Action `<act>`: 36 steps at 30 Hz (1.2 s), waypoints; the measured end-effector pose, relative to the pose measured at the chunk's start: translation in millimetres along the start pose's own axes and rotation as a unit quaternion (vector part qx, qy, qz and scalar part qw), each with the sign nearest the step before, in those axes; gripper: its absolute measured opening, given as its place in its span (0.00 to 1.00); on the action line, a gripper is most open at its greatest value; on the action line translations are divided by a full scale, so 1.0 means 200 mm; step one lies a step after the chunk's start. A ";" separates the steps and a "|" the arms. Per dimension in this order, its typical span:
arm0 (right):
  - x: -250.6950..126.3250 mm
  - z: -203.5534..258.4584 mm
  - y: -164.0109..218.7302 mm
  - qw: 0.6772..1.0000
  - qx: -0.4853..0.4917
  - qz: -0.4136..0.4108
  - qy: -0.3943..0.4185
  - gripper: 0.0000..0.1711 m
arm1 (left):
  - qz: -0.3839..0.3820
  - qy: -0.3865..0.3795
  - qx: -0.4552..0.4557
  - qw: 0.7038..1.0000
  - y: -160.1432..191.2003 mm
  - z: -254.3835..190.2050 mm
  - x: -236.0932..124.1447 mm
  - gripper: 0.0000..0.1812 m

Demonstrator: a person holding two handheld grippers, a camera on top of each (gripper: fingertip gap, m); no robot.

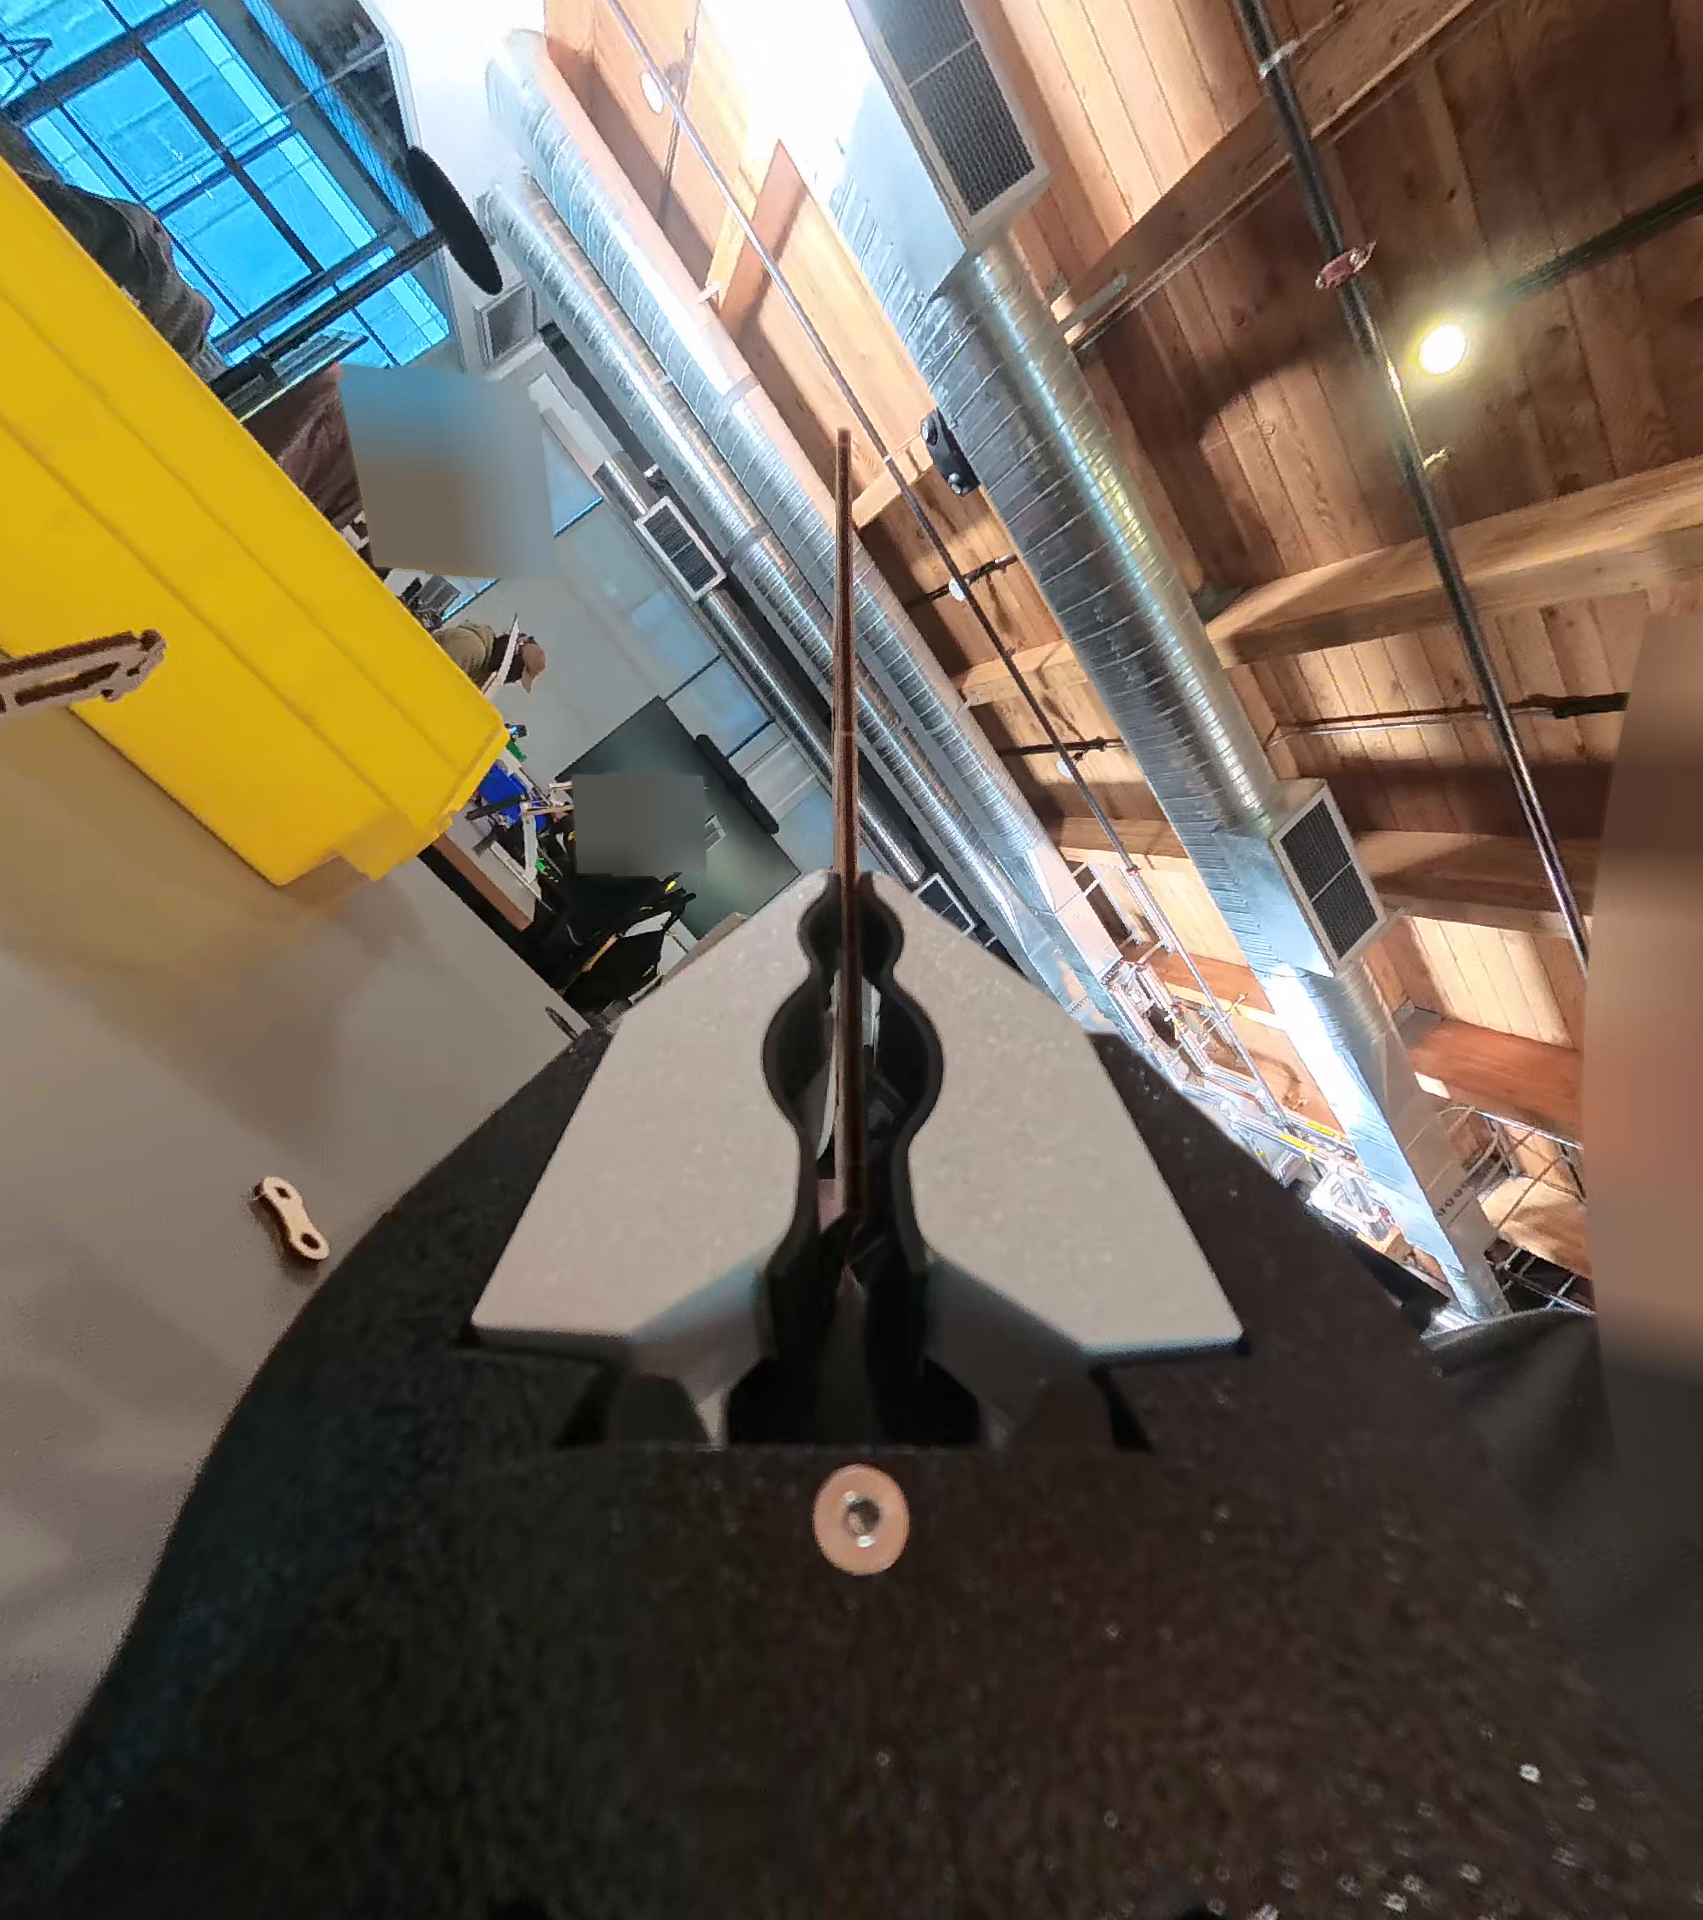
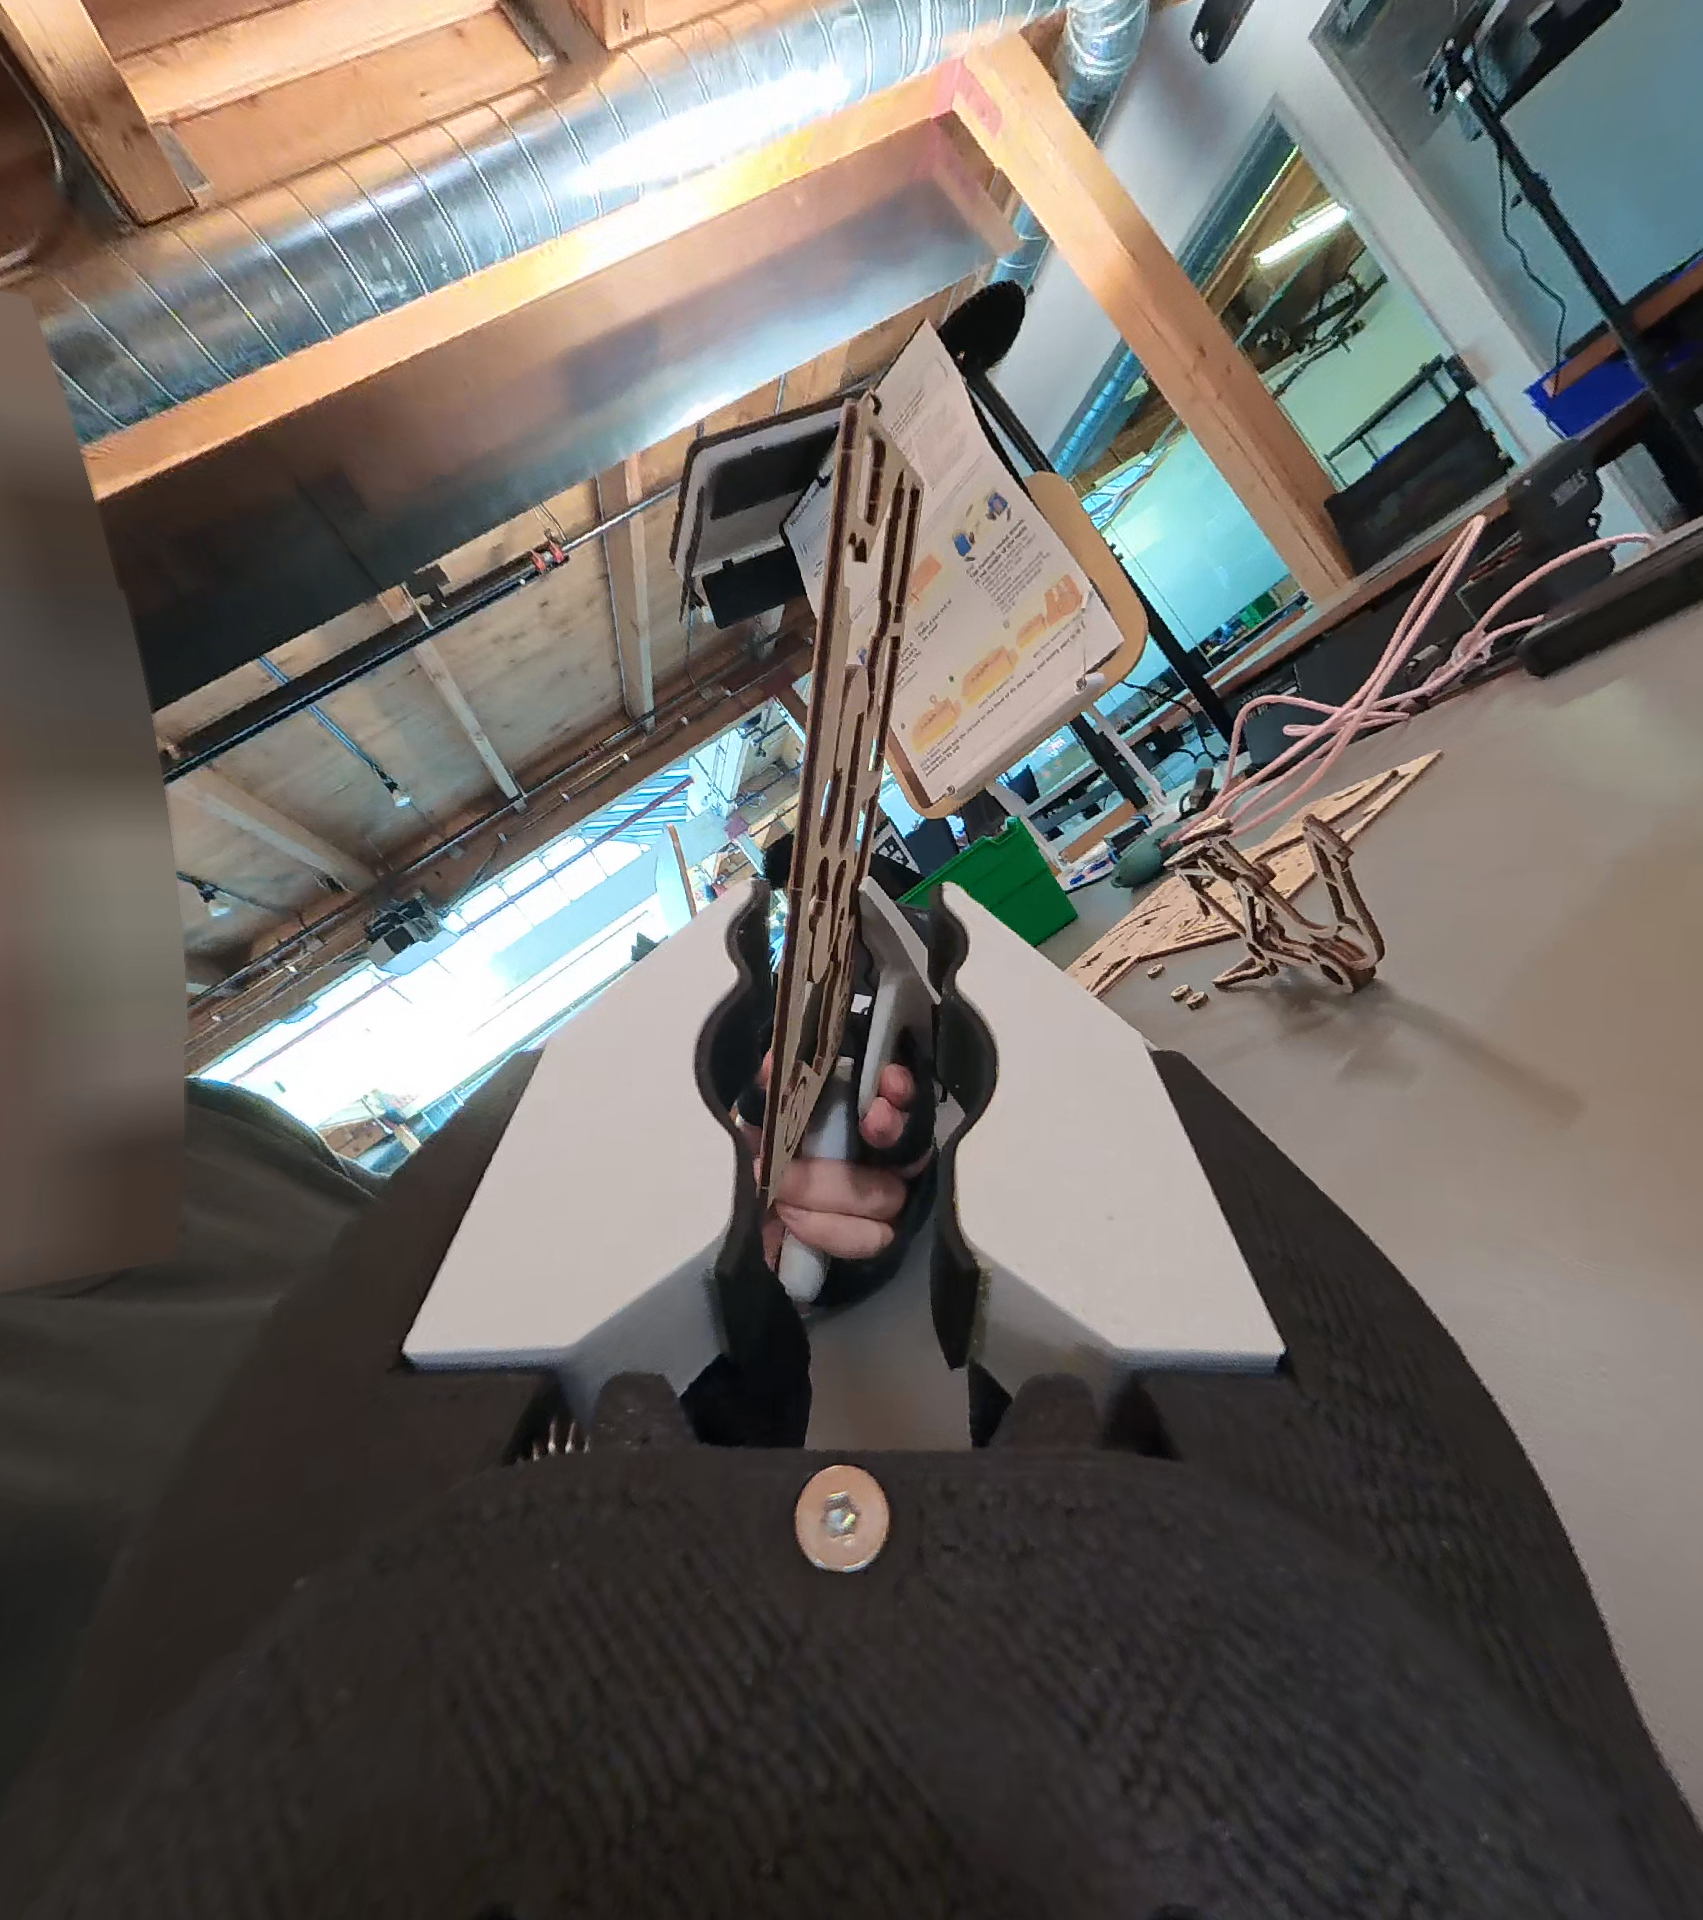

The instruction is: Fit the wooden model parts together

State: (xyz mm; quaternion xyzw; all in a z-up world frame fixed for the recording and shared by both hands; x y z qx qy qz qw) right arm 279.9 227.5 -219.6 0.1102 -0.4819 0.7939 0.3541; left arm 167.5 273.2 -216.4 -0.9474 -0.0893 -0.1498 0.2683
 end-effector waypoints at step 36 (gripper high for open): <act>0.06 0.01 0.14 0.977 -0.041 0.182 0.105 0.00 | -0.101 -0.006 -0.029 0.994 -0.13 0.03 -0.07 0.26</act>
Point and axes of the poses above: each gripper's, where its closed fingertips meet, x out along the fingers, y out of its underside, z = x × y across the jaws, the point moved 3 cm from there along -x, back along the fingers, and after that the axes turned 11 degrees about -y, right-handed, at the moved point
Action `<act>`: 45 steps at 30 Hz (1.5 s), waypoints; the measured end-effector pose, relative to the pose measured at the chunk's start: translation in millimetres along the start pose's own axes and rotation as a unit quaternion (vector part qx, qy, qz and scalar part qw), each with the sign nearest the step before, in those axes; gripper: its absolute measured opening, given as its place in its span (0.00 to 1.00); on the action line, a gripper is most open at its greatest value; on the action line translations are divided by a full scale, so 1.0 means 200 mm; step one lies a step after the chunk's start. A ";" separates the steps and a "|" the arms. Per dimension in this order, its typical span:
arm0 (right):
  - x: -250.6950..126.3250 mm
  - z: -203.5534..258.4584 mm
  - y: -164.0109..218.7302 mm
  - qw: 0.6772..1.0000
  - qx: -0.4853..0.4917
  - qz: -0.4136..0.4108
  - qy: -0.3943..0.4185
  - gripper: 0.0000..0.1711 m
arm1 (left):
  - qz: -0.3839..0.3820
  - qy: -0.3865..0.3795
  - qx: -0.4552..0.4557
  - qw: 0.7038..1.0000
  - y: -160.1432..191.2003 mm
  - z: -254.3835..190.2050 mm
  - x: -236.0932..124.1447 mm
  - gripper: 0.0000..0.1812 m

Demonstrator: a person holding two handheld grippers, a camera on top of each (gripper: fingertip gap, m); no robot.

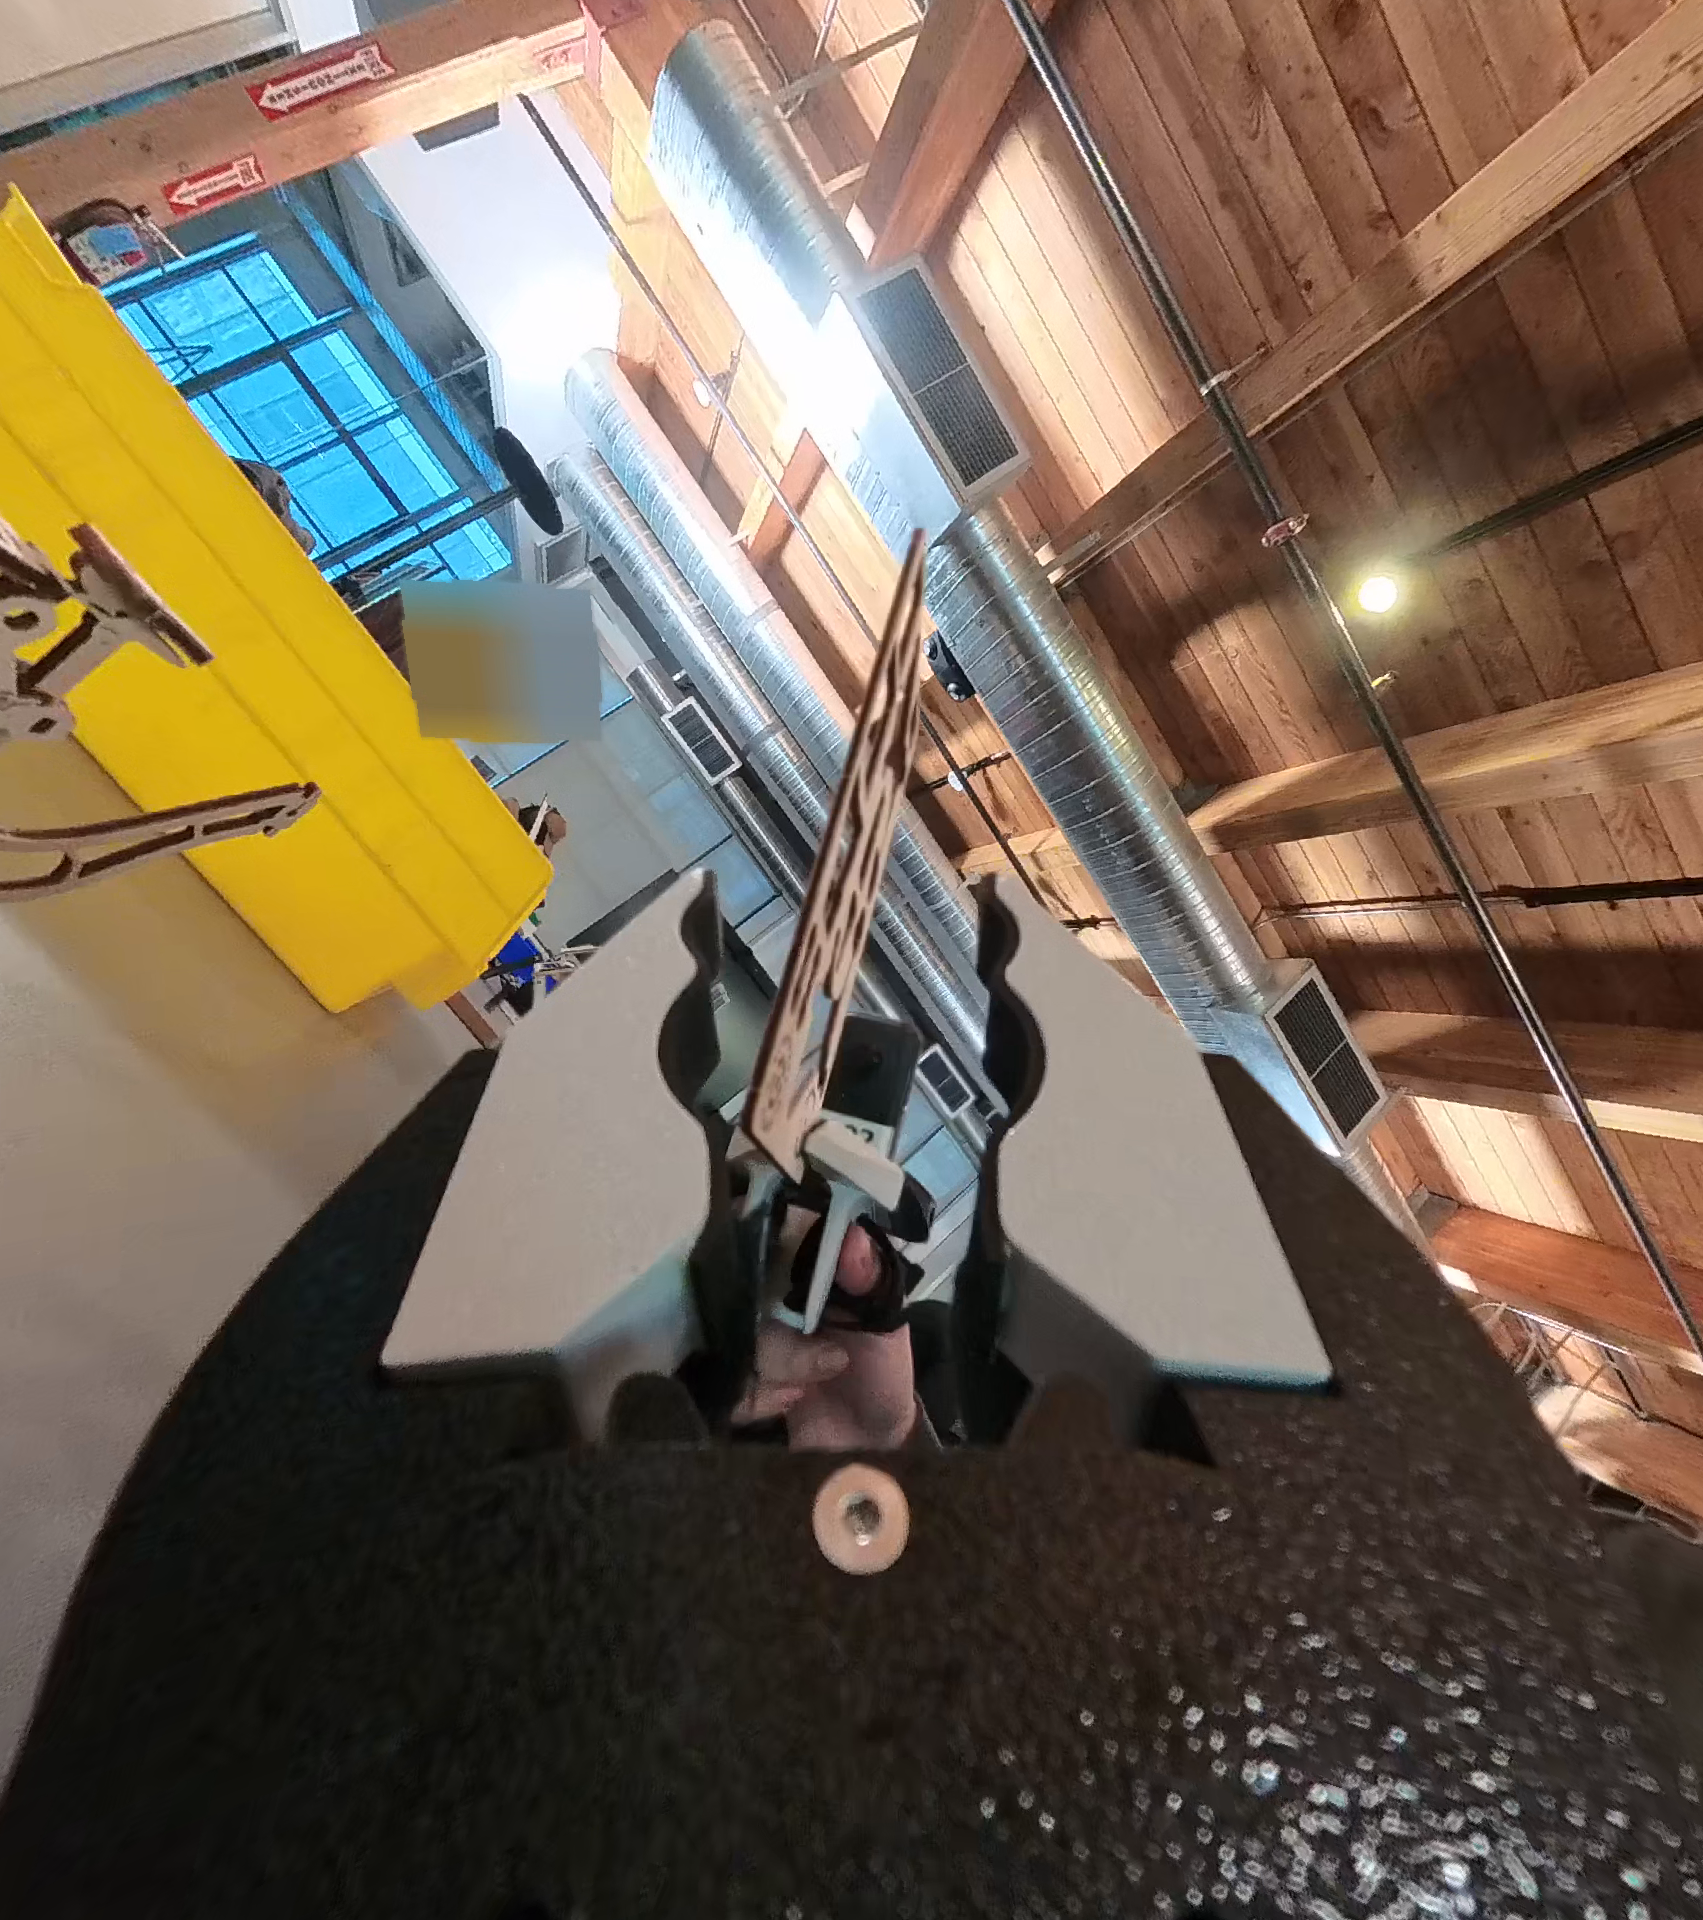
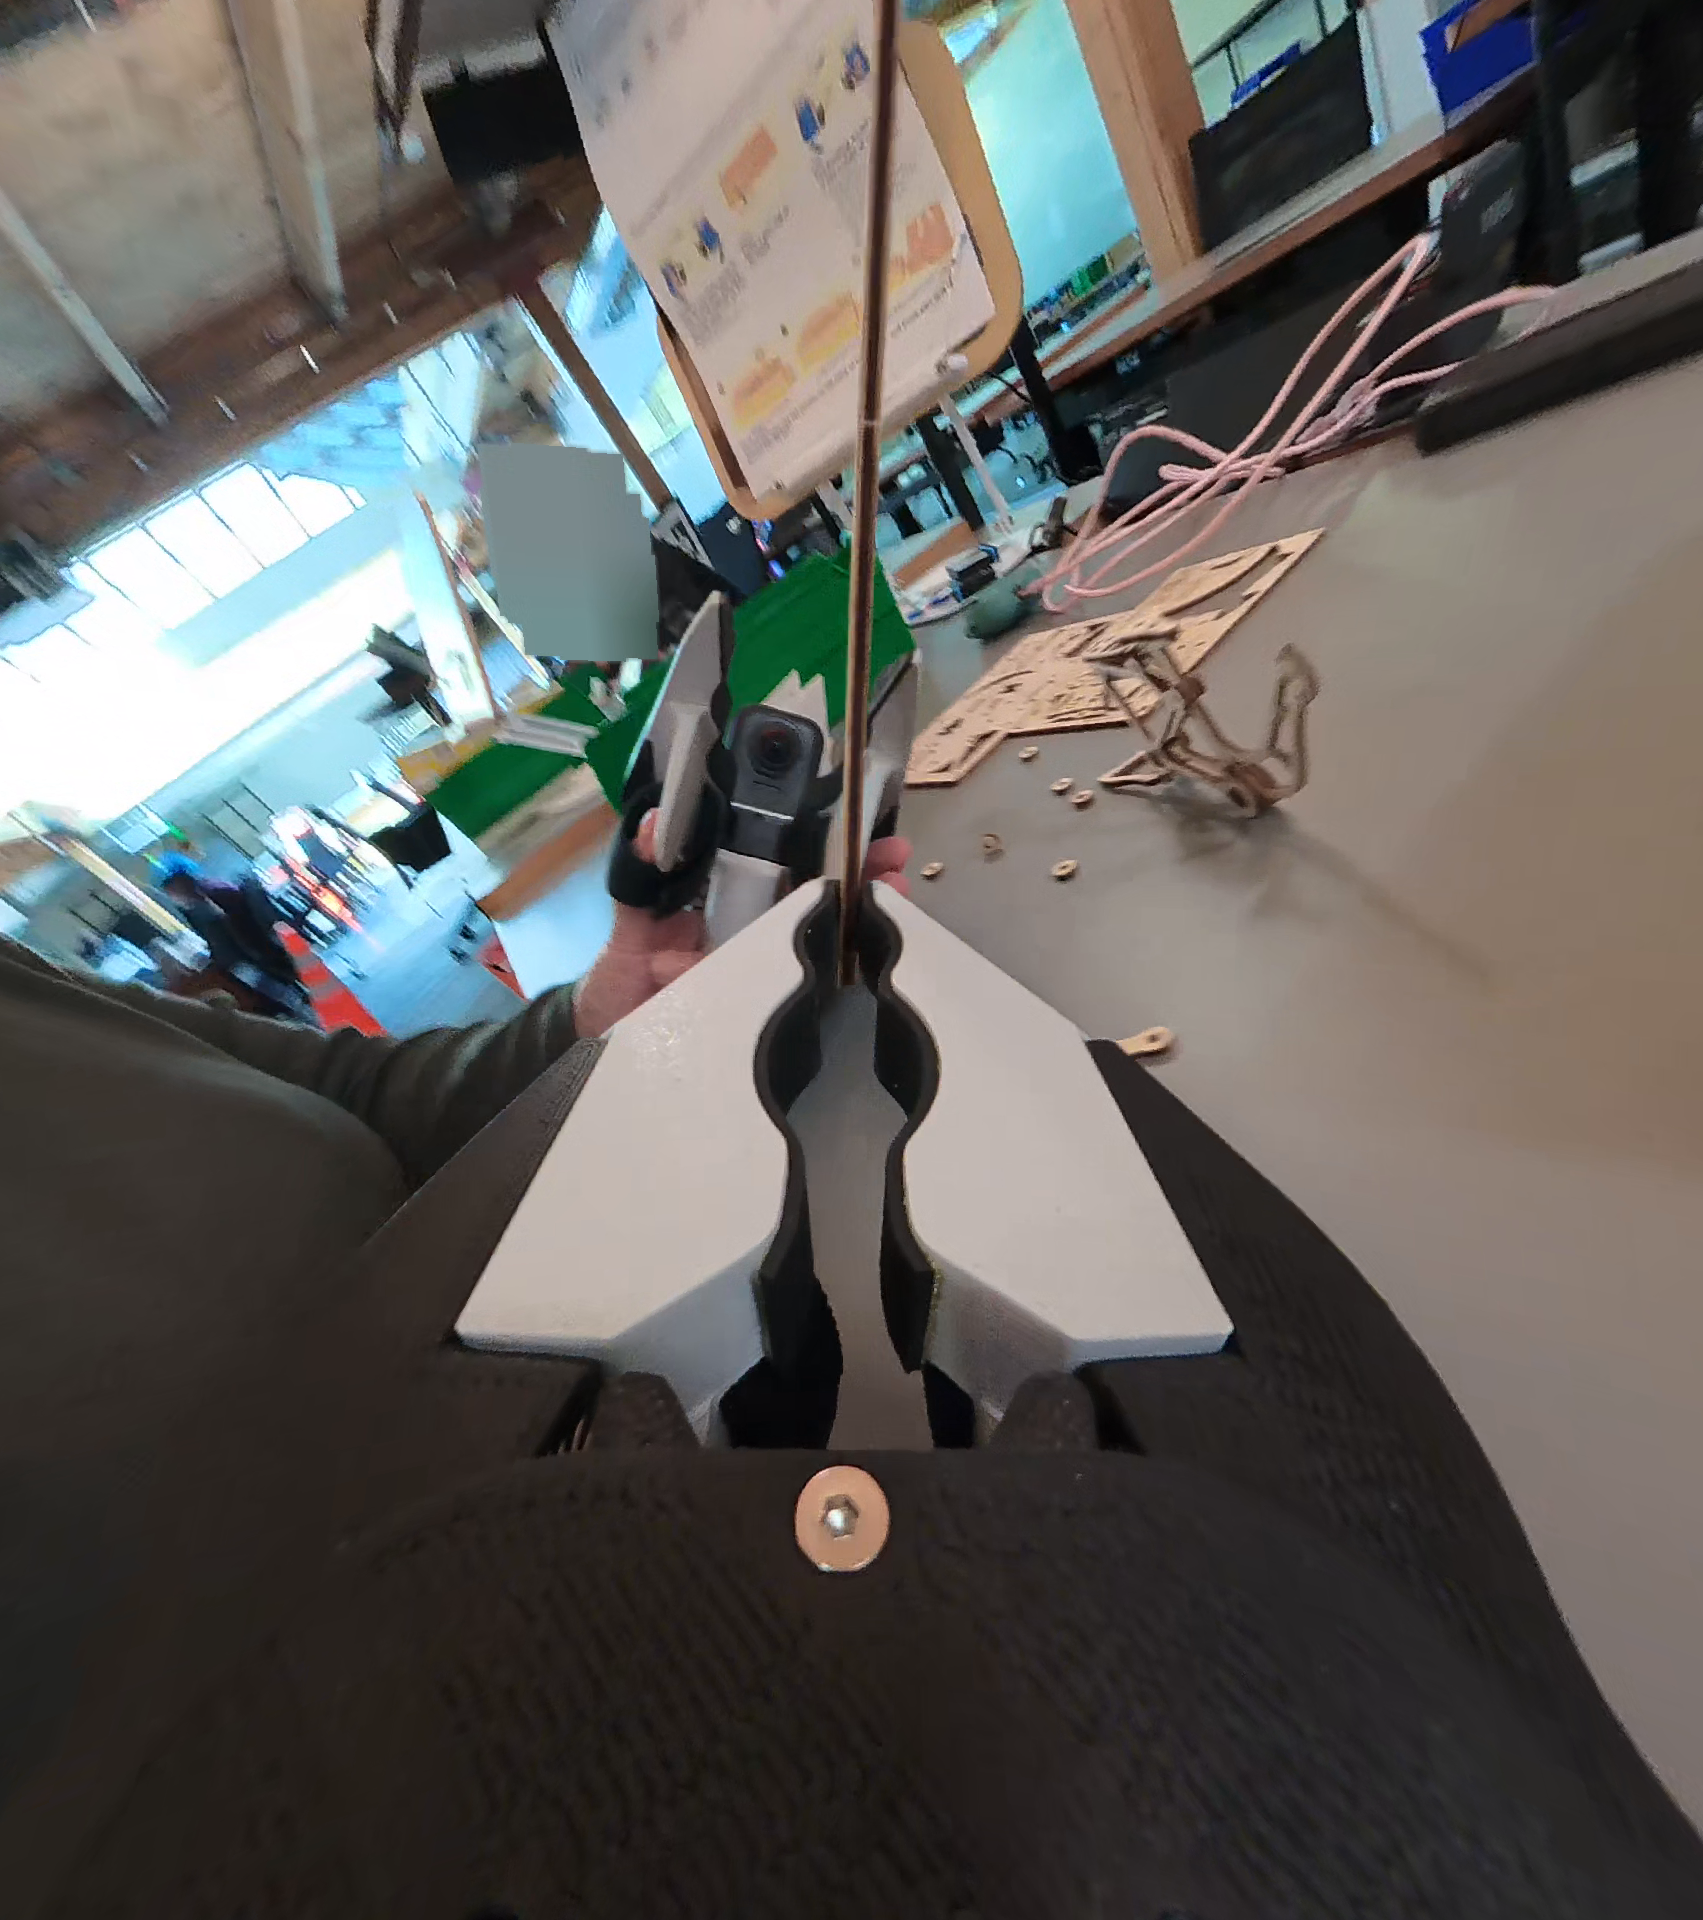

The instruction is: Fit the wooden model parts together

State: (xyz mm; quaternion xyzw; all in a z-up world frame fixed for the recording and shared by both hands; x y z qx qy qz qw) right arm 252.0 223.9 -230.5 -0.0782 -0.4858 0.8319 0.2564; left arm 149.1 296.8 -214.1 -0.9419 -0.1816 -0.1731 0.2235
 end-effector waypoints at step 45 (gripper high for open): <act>-0.23 0.18 -0.39 0.264 -0.792 0.266 0.483 0.00 | 0.016 0.007 -0.032 0.999 0.01 0.02 0.01 0.24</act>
Point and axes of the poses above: each gripper's, where its closed fingertips meet, x out along the fingers, y out of its underside, z = x × y across the jaws, the point moved 3 cm from there along -x, back along the fingers, and after that the axes turned 11 degrees about -y, right-handed, at the moved point
